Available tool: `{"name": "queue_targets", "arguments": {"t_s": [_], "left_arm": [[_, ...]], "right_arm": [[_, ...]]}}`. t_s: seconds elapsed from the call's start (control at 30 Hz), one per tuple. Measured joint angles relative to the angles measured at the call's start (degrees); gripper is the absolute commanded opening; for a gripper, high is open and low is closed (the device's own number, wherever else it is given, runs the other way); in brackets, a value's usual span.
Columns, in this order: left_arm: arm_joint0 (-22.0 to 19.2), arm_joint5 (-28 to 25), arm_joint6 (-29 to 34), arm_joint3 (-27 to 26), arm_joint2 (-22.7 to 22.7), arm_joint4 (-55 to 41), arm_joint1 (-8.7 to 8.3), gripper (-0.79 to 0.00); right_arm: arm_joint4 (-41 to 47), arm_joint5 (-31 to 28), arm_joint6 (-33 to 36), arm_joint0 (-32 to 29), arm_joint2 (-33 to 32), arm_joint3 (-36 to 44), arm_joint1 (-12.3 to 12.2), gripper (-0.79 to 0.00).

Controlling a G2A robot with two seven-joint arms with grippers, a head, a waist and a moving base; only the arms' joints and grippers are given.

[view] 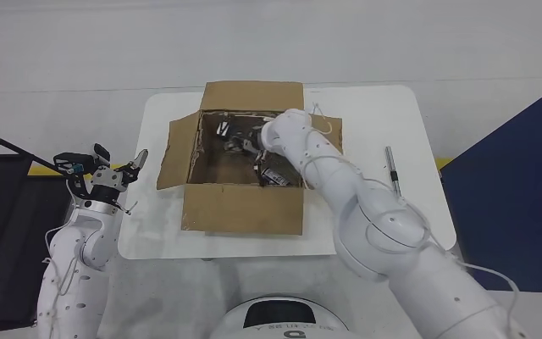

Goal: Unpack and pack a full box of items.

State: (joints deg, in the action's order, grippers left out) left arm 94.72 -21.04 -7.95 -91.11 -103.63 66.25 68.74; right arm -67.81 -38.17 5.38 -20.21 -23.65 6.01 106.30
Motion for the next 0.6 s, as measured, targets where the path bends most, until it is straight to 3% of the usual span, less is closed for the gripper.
{"name": "queue_targets", "arguments": {"t_s": [0.33,0.6], "left_arm": [[0.0,0.0,0.0,0.0,0.0,0.0,0.00,0.000],[0.0,0.0,0.0,0.0,0.0,0.0,0.00,0.000]], "right_arm": [[-5.8,-1.9,-15.8,-1.5,1.6,2.1,-3.3,-0.785],[-9.0,1.9,-27.4,-2.9,1.6,6.4,-6.7,-0.785]]}}
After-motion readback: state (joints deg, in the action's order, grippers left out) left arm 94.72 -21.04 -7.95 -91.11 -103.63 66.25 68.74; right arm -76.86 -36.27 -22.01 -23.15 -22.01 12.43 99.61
